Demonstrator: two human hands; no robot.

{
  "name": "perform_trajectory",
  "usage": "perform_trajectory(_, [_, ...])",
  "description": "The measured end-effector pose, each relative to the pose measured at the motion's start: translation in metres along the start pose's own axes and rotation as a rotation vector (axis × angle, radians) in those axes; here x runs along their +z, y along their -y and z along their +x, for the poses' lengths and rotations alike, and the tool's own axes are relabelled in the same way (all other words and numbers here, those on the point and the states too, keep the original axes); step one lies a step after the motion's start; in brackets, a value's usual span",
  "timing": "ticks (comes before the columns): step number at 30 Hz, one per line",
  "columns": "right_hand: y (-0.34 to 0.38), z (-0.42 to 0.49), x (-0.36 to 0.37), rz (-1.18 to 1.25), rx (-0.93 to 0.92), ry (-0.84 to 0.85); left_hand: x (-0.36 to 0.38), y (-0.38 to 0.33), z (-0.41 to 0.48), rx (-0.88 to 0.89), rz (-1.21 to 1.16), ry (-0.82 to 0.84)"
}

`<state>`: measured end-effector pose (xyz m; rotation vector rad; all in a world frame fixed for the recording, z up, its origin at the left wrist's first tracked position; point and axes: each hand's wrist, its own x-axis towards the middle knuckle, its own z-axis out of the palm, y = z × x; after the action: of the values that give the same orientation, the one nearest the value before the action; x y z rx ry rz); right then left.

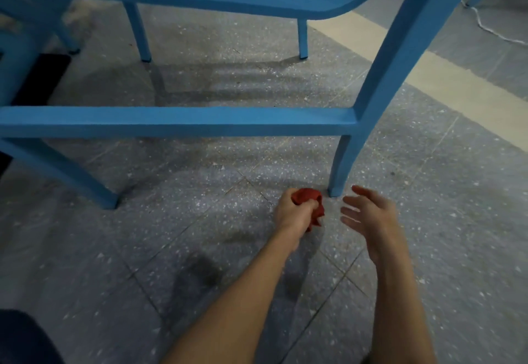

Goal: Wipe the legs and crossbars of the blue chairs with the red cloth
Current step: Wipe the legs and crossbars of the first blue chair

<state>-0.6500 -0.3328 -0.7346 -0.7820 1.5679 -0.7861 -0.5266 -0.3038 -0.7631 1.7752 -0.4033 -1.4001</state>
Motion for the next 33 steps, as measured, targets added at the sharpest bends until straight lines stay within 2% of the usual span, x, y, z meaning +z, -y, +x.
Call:
perform_trajectory(2, [0.01,0.01,0.0,-0.102,-0.137,-0.045,0.003,-0.002,0.011,0.002,-0.023,-0.034])
perform_trajectory(5, [0.024,0.02,0.013,-0.269,-0.326,0.076,0.016,-0.005,0.022,0.057,-0.056,-0.016])
perform_trajectory(9, [0.025,0.022,0.024,-0.388,-0.448,0.075,0.038,-0.003,0.021,0.05,-0.076,0.081])
perform_trajectory(13, [0.024,0.021,0.021,-0.41,-0.478,0.098,0.038,-0.019,0.013,0.013,-0.172,0.109])
perform_trajectory(16, [0.023,0.026,0.019,-0.396,-0.447,0.139,0.035,-0.026,0.007,0.057,-0.231,0.137])
perform_trajectory(20, [0.023,0.02,0.016,-0.311,-0.425,0.218,0.032,-0.03,-0.018,0.253,-0.388,0.066])
perform_trajectory(23, [0.026,0.018,0.014,-0.261,-0.416,0.28,0.037,-0.022,-0.032,0.365,-0.462,0.077])
perform_trajectory(25, [0.029,0.015,0.013,-0.26,-0.401,0.307,0.042,-0.014,-0.025,0.313,-0.425,0.052])
perform_trajectory(29, [0.031,0.013,0.01,-0.271,-0.385,0.315,0.044,-0.022,-0.008,0.06,-0.175,0.053])
perform_trajectory(33, [0.03,0.013,0.004,-0.234,-0.362,0.366,0.034,-0.038,-0.013,0.086,-0.14,0.108])
